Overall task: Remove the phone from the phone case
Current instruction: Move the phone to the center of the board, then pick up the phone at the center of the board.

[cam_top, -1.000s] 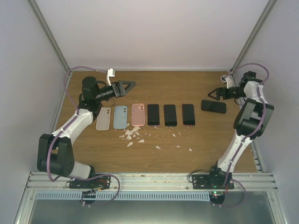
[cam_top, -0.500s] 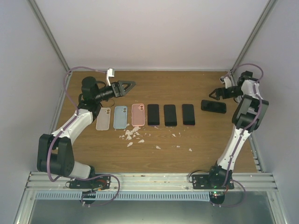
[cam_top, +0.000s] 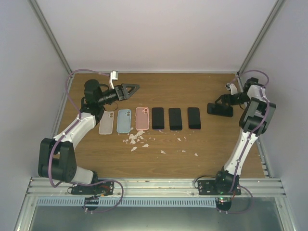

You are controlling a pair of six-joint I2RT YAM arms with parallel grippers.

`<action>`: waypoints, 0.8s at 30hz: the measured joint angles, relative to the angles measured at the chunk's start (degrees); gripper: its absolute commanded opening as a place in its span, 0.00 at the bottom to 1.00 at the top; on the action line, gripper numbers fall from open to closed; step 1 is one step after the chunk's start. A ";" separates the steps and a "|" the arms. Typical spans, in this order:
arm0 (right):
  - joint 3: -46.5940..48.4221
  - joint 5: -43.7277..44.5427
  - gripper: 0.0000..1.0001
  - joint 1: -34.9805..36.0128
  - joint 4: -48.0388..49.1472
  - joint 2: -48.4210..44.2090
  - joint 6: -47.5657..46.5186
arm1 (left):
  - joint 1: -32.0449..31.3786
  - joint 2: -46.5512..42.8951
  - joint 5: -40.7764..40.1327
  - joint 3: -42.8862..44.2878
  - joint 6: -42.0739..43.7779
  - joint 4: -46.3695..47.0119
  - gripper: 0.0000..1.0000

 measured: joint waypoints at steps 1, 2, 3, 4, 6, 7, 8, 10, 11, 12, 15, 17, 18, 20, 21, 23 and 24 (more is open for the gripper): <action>-0.79 -0.31 1.00 -0.15 0.07 0.00 -0.61 | 0.00 0.00 0.00 0.00 0.00 0.02 0.99; -1.09 -0.57 1.00 -0.39 0.07 -0.02 -0.90 | 0.00 0.00 0.00 0.00 -0.02 0.02 0.99; -1.46 -1.14 1.00 -0.66 0.20 -0.11 -1.16 | 0.00 0.00 0.00 0.00 -0.04 0.02 0.99; -1.84 -1.51 1.00 -0.87 0.33 -0.22 -1.51 | 0.00 0.00 0.00 0.00 -0.04 0.02 0.99; -2.84 -1.99 1.00 -1.29 0.70 -0.66 -2.19 | 0.00 0.00 0.00 0.00 -0.07 0.02 0.99; -3.32 -2.16 1.00 -1.53 0.74 -0.90 -2.58 | 0.00 0.00 0.00 0.00 -0.07 0.02 0.99; -4.00 -2.36 1.00 -1.84 0.81 -1.22 -3.04 | 0.00 0.00 0.00 0.00 -0.07 0.02 0.99; -5.68 -2.60 0.99 -2.43 0.87 -2.14 -4.00 | 0.00 0.00 0.00 -0.02 -0.07 0.02 0.99; -6.62 -2.69 1.00 -2.69 0.81 -2.71 -4.48 | 0.00 0.00 0.00 -0.02 -0.07 0.02 0.99; -7.96 -2.71 1.00 -2.99 0.90 -3.48 -5.01 | 0.00 0.00 0.00 -0.09 -0.07 0.04 0.99; -13.44 -2.56 0.99 -3.58 0.79 -6.93 -6.69 | 0.00 -0.02 0.00 -0.42 -0.09 0.07 0.99; -17.73 -2.47 1.00 -3.85 0.85 -9.57 -7.87 | 0.00 -0.02 -0.02 -0.66 -0.09 0.07 0.99; -19.71 -2.36 0.99 -3.89 0.87 -10.80 -8.37 | 0.00 -0.02 0.00 -0.74 -0.11 0.07 0.99; -23.17 -2.01 1.00 -3.87 1.11 -13.05 -8.83 | 0.00 -0.02 -0.02 -0.74 -0.20 0.07 0.99; -24.79 -1.64 1.00 -3.82 1.46 -14.16 -8.94 | 0.00 -0.02 -0.02 -0.74 -0.28 0.11 0.99; -27.78 -0.28 1.00 -3.48 2.51 -16.33 -8.90 | 0.00 -0.02 -0.02 -0.74 -0.37 0.24 0.99; -28.85 0.50 0.99 -3.19 3.04 -17.18 -8.76 | 0.00 -0.02 -0.02 -0.76 -0.39 0.28 0.99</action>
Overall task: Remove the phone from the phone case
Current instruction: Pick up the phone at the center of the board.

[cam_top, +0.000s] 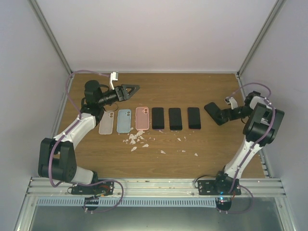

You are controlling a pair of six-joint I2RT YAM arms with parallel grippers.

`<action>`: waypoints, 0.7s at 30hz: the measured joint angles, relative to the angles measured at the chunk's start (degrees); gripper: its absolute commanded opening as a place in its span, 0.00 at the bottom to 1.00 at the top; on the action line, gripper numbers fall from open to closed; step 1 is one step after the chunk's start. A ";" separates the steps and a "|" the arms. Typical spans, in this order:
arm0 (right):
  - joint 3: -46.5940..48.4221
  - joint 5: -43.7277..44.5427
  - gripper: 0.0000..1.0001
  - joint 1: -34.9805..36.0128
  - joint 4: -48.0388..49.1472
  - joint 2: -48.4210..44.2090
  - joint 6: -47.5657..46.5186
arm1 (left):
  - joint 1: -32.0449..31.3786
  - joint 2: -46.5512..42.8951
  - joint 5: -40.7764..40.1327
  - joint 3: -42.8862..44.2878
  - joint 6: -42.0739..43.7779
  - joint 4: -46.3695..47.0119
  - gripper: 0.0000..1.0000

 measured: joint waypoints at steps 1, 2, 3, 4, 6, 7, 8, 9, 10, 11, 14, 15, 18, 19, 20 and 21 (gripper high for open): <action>-0.87 0.81 1.00 0.37 0.74 -0.72 0.26 | 0.00 0.00 0.00 0.00 -0.02 0.09 0.99; -1.62 1.79 1.00 0.81 1.42 -1.36 0.44 | 0.00 0.00 0.00 0.00 -0.04 0.17 0.99; -2.34 2.95 1.00 1.44 2.21 -1.95 0.72 | 0.00 0.00 -0.02 0.02 -0.04 0.20 0.99; -3.21 4.55 1.00 2.27 3.23 -2.75 1.36 | 0.00 0.00 -0.07 0.00 -0.04 0.20 0.99; -4.42 7.52 1.00 3.98 4.96 -3.89 2.38 | 0.00 0.00 -0.17 0.00 -0.02 0.17 0.99; -4.87 9.01 1.00 4.90 5.75 -4.37 2.93 | 0.00 -0.07 -0.22 -0.02 0.00 0.17 0.99; -5.25 10.40 1.00 5.75 6.51 -4.74 3.45 | 0.00 -0.15 -0.26 -0.09 0.04 0.17 0.99; -5.57 11.76 1.00 6.51 7.17 -5.05 3.98 | 0.00 -0.31 -0.28 -0.20 0.09 0.17 0.99; -5.95 13.33 1.00 7.37 7.91 -5.40 4.46 | 0.00 -0.44 -0.35 -0.35 0.09 0.15 0.99; -6.32 15.06 1.00 8.24 8.66 -5.73 5.03 | 0.00 -0.55 -0.37 -0.48 0.09 0.17 0.99; -6.91 18.73 1.00 10.10 10.14 -6.23 6.14 | 0.00 -0.74 -0.37 -0.66 0.11 0.15 0.99; -6.99 19.76 1.00 10.60 10.45 -6.29 6.54 | 0.00 -0.74 -0.37 -0.66 0.09 0.15 0.99; -7.10 22.67 0.99 11.96 11.37 -6.34 7.41 | 0.00 -0.85 -0.39 -0.72 0.09 0.15 0.99; -7.10 23.47 1.00 12.31 11.72 -6.32 7.74 | 0.00 -0.96 -0.39 -0.74 0.09 0.15 0.99; -7.08 24.41 0.99 12.72 12.09 -6.21 8.07 | 0.00 -1.07 -0.42 -0.79 0.09 0.15 0.99; -7.08 24.98 1.00 12.98 12.35 -6.10 8.31 | 0.00 -1.16 -0.42 -0.79 0.09 0.15 0.99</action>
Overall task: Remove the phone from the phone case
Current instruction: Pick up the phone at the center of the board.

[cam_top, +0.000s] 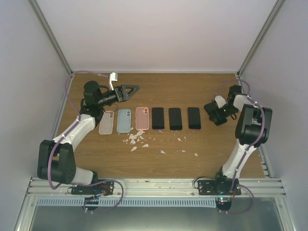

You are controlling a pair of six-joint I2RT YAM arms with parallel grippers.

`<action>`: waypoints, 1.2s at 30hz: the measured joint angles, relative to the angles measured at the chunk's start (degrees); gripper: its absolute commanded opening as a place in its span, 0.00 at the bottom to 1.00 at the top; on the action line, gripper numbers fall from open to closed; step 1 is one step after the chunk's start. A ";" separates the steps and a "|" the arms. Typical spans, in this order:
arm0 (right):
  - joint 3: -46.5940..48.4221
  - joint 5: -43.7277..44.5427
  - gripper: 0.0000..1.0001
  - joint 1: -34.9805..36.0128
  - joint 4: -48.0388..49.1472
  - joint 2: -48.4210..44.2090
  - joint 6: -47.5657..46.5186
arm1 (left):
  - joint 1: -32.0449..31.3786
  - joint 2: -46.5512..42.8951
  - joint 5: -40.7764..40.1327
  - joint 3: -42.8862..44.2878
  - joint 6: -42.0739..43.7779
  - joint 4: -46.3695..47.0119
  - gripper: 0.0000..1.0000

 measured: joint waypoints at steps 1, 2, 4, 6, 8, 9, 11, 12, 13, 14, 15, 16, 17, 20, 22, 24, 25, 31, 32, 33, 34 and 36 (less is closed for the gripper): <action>0.13 0.63 1.00 0.24 0.15 0.11 0.20 | 0.00 -0.09 0.00 -0.02 0.00 0.00 0.99; 0.24 1.09 0.99 0.46 0.37 0.20 0.37 | 0.00 -0.15 -0.02 -0.04 0.02 0.00 0.99; 0.48 2.08 0.98 0.79 1.29 0.55 0.74 | 0.07 -0.33 -0.04 -0.07 0.02 0.00 0.99; 0.92 2.73 0.95 0.92 1.77 0.98 1.05 | 0.20 -0.39 -0.17 -0.07 0.04 -0.02 0.99; 1.70 2.75 0.89 0.92 1.73 1.55 1.16 | 0.31 -0.46 -0.22 -0.17 0.07 -0.04 0.99; 2.08 2.75 0.87 0.92 1.75 1.81 1.22 | 0.33 -0.50 -0.26 -0.20 0.09 -0.07 0.99; 2.69 2.64 0.83 0.94 1.70 2.32 1.20 | 0.37 -0.55 -0.42 -0.26 0.35 -0.31 0.99; 2.89 2.60 0.81 0.94 1.73 2.40 1.22 | 0.39 -0.57 -0.50 -0.26 0.48 -0.50 0.99; 2.91 2.56 0.79 0.94 1.77 2.43 1.25 | 0.39 -0.57 -0.61 -0.26 0.57 -0.72 0.99; 2.91 2.51 0.77 0.94 1.77 2.43 1.20 | 0.44 -0.57 -0.79 -0.26 0.74 -0.96 0.99; 2.91 2.51 0.76 0.96 1.77 2.43 1.20 | 0.44 -0.57 -0.90 -0.26 0.96 -1.16 0.99; 2.91 2.51 0.75 0.96 1.75 2.38 1.22 | 0.44 -0.57 -1.01 -0.26 1.14 -1.36 0.99; 2.89 2.51 0.75 0.96 1.77 2.36 1.20 | 0.57 -0.57 -1.07 -0.26 1.42 -1.62 0.99; 2.69 2.49 0.73 0.98 1.86 2.03 1.18 | 0.66 -0.57 -1.33 -0.26 1.95 -2.43 0.99; 2.49 2.47 0.72 1.03 2.08 1.77 1.18 | 0.74 -0.57 -1.60 -0.26 2.23 -2.80 0.99; 2.03 2.38 0.72 1.11 2.10 1.25 1.18 | 0.79 -0.57 -2.01 -0.26 2.67 -3.50 0.99; 1.75 2.27 0.72 1.11 1.99 0.94 1.18 | 0.81 -0.57 -2.25 -0.26 2.89 -3.89 0.99; 0.61 -0.28 0.69 1.11 1.16 -2.45 1.62 | 0.87 -0.57 -3.32 -0.26 3.61 -5.81 0.99; 0.63 -1.05 0.68 1.11 1.14 -3.41 1.88 | 0.87 -0.57 -3.56 -0.26 3.74 -5.97 0.99; 0.63 -1.77 0.68 1.11 1.14 -4.31 2.14 | 0.87 -0.57 -3.69 -0.26 3.85 -6.08 0.99; 0.63 -2.62 0.68 1.11 1.14 -5.29 2.56 | 0.90 -0.57 -3.82 -0.26 3.93 -6.21 0.99; 0.74 -4.33 0.67 1.14 1.09 -7.10 3.21 | 0.90 -0.57 -4.07 -0.26 3.96 -6.54 0.99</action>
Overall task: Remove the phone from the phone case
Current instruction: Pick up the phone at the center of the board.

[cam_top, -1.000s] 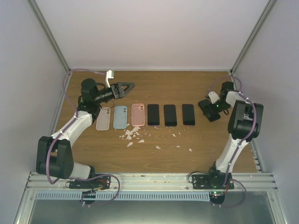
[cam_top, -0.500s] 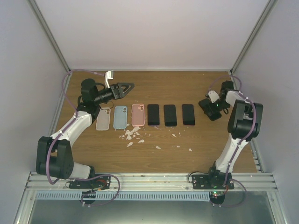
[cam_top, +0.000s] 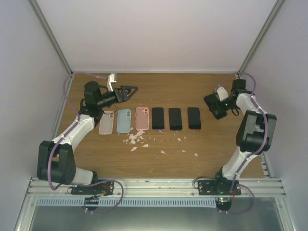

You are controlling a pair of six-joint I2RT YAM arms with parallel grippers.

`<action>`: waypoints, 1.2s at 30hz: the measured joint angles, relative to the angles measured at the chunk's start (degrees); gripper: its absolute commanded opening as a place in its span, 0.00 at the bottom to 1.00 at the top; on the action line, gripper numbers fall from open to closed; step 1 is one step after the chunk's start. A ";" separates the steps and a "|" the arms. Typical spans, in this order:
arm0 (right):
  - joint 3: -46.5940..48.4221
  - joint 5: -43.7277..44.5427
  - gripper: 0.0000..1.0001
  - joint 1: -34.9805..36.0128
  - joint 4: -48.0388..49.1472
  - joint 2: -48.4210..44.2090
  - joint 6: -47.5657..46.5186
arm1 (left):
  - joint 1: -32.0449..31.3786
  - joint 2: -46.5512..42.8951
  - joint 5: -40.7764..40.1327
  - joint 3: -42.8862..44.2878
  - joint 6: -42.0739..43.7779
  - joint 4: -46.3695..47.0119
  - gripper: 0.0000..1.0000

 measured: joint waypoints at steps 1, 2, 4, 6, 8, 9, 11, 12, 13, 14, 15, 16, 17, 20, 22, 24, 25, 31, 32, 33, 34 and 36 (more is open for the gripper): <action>0.17 -0.85 0.67 0.04 -0.09 -0.72 0.44 | 0.00 0.02 -0.04 0.00 0.02 -0.07 0.99; 0.48 -1.60 0.67 0.09 -0.20 -1.22 0.81 | 0.00 0.02 -0.17 0.00 0.00 -0.15 0.99; 1.16 -3.32 0.67 0.44 -0.46 -2.19 1.73 | 0.00 0.02 -0.37 0.00 0.00 -0.33 0.99; 1.66 -5.03 0.67 1.36 -0.63 -3.30 2.78 | 0.00 0.02 -0.61 0.00 0.00 -0.44 0.98; 2.08 -6.58 0.67 3.06 -0.87 -4.92 3.93 | 0.00 0.02 -0.76 0.00 -0.02 -0.48 0.97; 2.34 -7.37 0.67 4.20 -1.01 -5.81 4.48 | -0.02 0.02 -0.83 0.00 0.00 -0.55 0.97; 2.95 -8.70 0.66 6.82 -0.94 -7.76 5.73 | -0.11 0.02 -0.90 0.00 -0.02 -0.79 0.95; 3.28 -9.27 0.66 8.26 -0.83 -8.85 6.36 | -0.17 0.02 -0.92 0.00 -0.02 -0.83 0.95; 3.58 -9.86 0.66 9.86 -0.63 -9.90 7.04 | -0.24 0.04 -0.98 0.00 -0.02 -0.87 0.94; 3.80 -10.12 0.66 11.30 -0.35 -10.75 7.56 | -0.42 0.04 -1.03 0.02 -0.02 -0.90 0.93; 4.00 -10.36 0.66 12.87 0.04 -11.61 8.20 | -0.61 0.07 -1.05 0.02 -0.02 -0.94 0.93; 4.24 -10.60 0.66 14.84 0.48 -12.57 8.83 | -0.79 0.11 -1.03 0.11 -0.02 -1.03 0.92; 4.42 -10.84 0.66 16.65 0.92 -13.35 9.42 | -1.01 0.20 -1.05 0.24 -0.02 -1.14 0.92; 4.57 -10.93 0.66 21.70 2.58 -15.10 11.06 | -1.81 0.48 -1.07 0.59 0.02 -1.27 0.90; 4.61 -10.56 0.66 24.74 3.58 -15.76 12.02 | -2.69 0.81 -1.11 0.90 0.22 -1.40 0.88; 4.61 -9.49 0.66 27.30 4.39 -16.04 12.83 | -3.50 1.31 -1.09 1.31 0.46 -1.51 0.87; 4.61 -8.98 0.66 28.30 4.70 -16.04 13.07 | -3.82 1.49 -1.09 1.46 0.50 -1.60 0.87; 4.61 -5.38 0.66 33.94 6.71 -16.04 14.47 | -5.86 2.78 -1.11 2.23 1.05 -2.12 0.83; 4.61 -4.94 0.66 34.73 6.88 -16.04 14.62 | -6.19 2.97 -1.11 2.54 1.11 -2.10 0.83; 4.61 -4.44 0.66 35.52 7.04 -16.04 14.82 | -6.47 3.10 -1.14 2.75 1.25 -2.10 0.83; 4.61 -3.98 0.66 36.13 7.15 -16.04 14.93 | -6.75 3.21 -1.16 3.04 1.38 -2.16 0.82; 4.61 -2.93 0.66 37.57 7.43 -16.04 15.06 | -7.37 3.39 -1.27 3.45 1.53 -2.12 0.82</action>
